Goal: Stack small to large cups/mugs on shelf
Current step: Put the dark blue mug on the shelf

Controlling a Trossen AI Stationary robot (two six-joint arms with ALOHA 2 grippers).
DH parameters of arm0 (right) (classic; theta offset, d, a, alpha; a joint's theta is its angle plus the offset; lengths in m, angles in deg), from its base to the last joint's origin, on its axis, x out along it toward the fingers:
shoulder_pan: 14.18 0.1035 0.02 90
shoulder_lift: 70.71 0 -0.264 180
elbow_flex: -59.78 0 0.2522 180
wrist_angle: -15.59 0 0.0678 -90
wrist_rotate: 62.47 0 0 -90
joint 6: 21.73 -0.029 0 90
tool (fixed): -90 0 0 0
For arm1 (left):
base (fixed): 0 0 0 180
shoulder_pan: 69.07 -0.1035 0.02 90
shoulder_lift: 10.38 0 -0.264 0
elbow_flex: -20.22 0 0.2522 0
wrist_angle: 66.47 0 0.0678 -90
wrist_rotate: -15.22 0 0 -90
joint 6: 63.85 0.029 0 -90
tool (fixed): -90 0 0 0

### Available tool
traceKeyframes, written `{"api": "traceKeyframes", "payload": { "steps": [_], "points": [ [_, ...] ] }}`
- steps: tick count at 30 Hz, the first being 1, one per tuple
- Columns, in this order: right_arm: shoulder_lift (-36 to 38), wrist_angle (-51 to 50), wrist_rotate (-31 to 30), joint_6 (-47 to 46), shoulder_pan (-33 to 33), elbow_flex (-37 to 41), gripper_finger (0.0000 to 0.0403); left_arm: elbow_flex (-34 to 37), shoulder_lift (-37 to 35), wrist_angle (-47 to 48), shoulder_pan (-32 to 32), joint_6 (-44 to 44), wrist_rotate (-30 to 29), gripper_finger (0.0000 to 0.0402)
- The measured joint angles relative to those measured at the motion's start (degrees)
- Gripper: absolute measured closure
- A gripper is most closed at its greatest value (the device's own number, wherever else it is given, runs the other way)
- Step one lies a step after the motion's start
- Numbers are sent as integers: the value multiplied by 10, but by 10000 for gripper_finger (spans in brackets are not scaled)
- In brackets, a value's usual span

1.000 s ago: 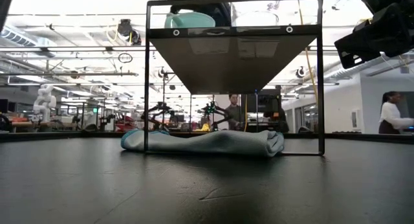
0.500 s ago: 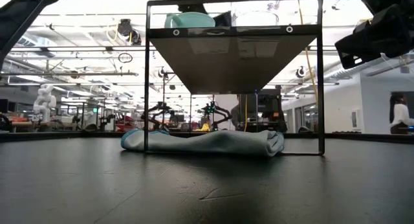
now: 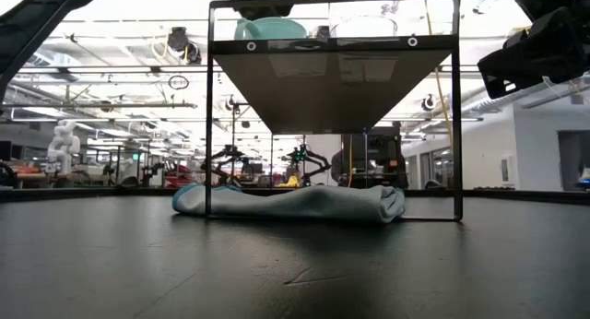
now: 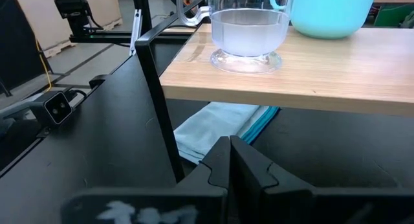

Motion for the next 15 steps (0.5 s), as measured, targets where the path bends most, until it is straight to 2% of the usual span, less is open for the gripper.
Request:
{"api": "traceKeyframes", "payload": {
  "steps": [15],
  "points": [
    [0,0,0,-1,0,0,403,0,10,44,21,23,1,386]
  ]
}}
